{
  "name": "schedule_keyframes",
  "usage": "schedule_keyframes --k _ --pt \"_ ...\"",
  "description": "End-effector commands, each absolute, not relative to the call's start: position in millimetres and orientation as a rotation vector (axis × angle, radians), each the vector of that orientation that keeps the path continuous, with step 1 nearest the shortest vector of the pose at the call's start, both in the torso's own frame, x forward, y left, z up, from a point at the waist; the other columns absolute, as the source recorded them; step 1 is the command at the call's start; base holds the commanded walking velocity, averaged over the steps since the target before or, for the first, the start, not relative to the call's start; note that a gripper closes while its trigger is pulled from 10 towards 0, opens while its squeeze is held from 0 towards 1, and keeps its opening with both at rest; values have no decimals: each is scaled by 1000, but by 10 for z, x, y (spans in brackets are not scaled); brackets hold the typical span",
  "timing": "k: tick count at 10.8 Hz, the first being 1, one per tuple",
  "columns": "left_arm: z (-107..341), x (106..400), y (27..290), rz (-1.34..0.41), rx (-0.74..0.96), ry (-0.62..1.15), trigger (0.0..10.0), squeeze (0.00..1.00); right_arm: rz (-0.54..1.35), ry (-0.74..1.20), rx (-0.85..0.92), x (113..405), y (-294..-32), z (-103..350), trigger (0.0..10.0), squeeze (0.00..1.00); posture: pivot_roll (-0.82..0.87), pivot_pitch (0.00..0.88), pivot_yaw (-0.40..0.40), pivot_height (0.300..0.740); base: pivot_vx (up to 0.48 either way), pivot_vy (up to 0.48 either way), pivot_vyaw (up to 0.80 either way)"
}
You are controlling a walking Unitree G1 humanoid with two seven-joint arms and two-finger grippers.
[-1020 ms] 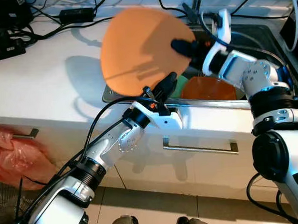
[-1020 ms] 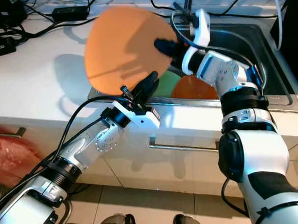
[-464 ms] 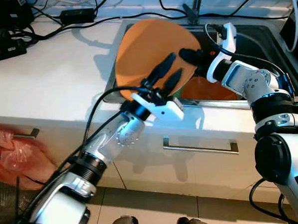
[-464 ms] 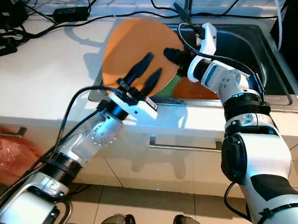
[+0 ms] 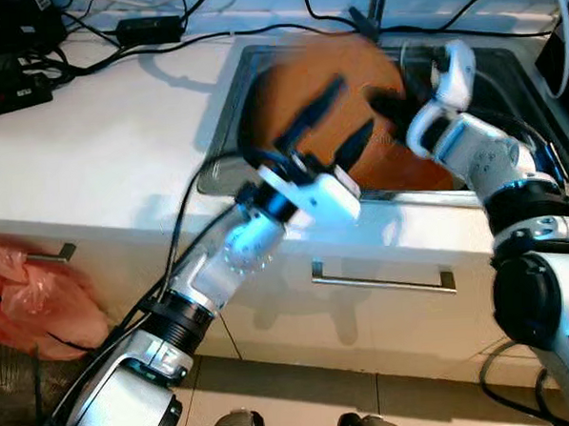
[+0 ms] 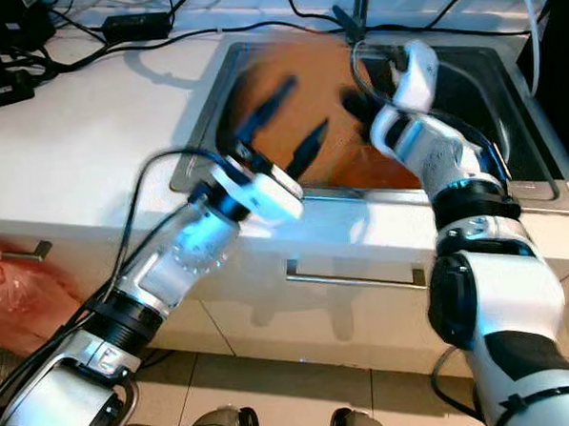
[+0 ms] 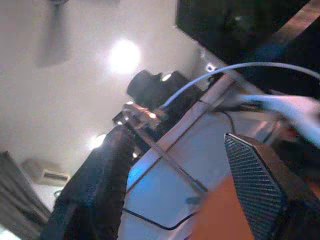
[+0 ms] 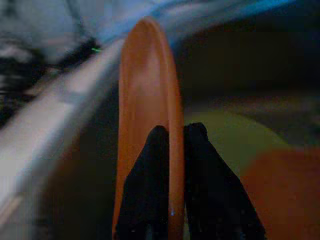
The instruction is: Kitchen organization
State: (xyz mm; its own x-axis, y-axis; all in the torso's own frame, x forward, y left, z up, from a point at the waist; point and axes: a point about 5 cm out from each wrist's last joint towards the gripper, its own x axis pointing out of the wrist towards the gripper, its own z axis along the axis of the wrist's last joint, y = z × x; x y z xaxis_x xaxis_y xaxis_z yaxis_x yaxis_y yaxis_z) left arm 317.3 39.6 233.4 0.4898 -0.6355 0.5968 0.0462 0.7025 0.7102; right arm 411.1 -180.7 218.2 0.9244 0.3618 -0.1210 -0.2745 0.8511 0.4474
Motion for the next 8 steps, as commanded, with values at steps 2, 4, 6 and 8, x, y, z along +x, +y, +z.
schedule_keyframes --k 2,4,6,8 --pt "2329 3208 507 -417 651 -915 10000 1000 226 150 370 4124 -1987 2226 0 0 69 105 10 740 0 0 0" --pt "2200 3291 684 -343 605 -776 10000 1000 121 180 284 4089 -2152 2085 0 0 72 105 10 740 0 0 0" --pt "2070 3379 840 -283 548 -609 10000 1000 54 202 187 4047 -2270 1954 1451 0 76 108 9 740 0 0 0" --pt "1949 3398 935 -271 500 -489 10000 1000 5 226 154 4003 -2355 1842 10000 0 76 109 11 740 0 0 0"
